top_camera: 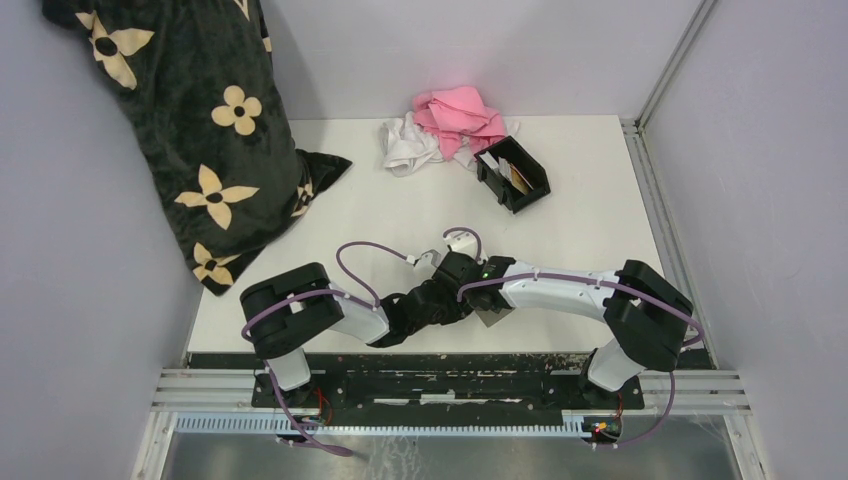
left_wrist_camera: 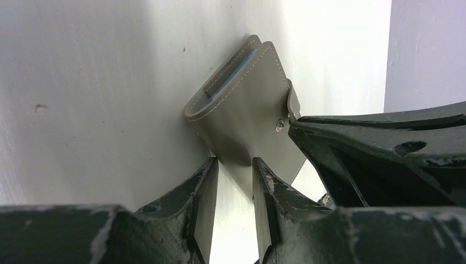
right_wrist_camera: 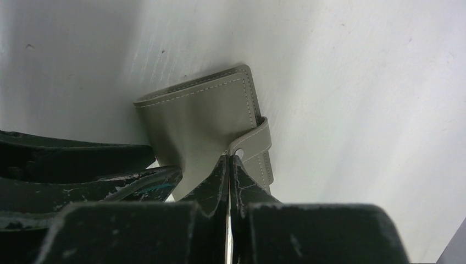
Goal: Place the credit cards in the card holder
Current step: Close the card holder at the center of the board.
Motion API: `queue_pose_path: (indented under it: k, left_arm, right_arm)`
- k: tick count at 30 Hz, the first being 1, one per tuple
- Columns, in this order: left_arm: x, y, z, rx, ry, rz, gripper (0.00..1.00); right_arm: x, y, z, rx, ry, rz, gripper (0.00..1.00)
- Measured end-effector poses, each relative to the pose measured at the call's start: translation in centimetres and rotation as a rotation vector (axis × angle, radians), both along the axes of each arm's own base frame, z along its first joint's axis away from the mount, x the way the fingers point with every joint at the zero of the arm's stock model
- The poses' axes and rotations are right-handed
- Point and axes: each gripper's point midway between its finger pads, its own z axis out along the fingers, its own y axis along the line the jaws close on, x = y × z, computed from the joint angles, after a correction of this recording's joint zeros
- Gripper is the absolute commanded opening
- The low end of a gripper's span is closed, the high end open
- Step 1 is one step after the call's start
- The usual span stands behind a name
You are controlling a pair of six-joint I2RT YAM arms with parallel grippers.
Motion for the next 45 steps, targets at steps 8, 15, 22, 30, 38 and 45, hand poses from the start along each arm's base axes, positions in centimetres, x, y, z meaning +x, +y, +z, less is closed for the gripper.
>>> queue_pose_path:
  k: [8,15,22,30,38,45]
  left_arm:
    - [0.0,0.0,0.0,0.000,0.000,0.000,0.38]
    - [0.0,0.0,0.0,0.000,0.000,0.000,0.38]
    - [0.0,0.0,0.0,0.000,0.000,0.000,0.38]
    - [0.0,0.0,0.0,0.000,0.000,0.000,0.38]
    - [0.0,-0.1,0.0,0.000,0.000,0.000,0.38]
    - [0.0,-0.1,0.0,0.000,0.000,0.000,0.38]
  right_arm:
    - [-0.3,-0.2,-0.3,-0.003,0.006,-0.008,0.01]
    - [-0.6,-0.3,-0.6,-0.002,0.017,-0.006,0.01]
    - [-0.7,-0.3,-1.0,-0.005,0.025,-0.006,0.01]
    - [-0.6,0.0,-1.1,0.005,0.023,-0.005,0.01]
    - [-0.5,0.0,-1.1,0.008,0.022,-0.006,0.01]
    - [-0.5,0.0,-1.2,0.022,0.019,-0.026,0.01]
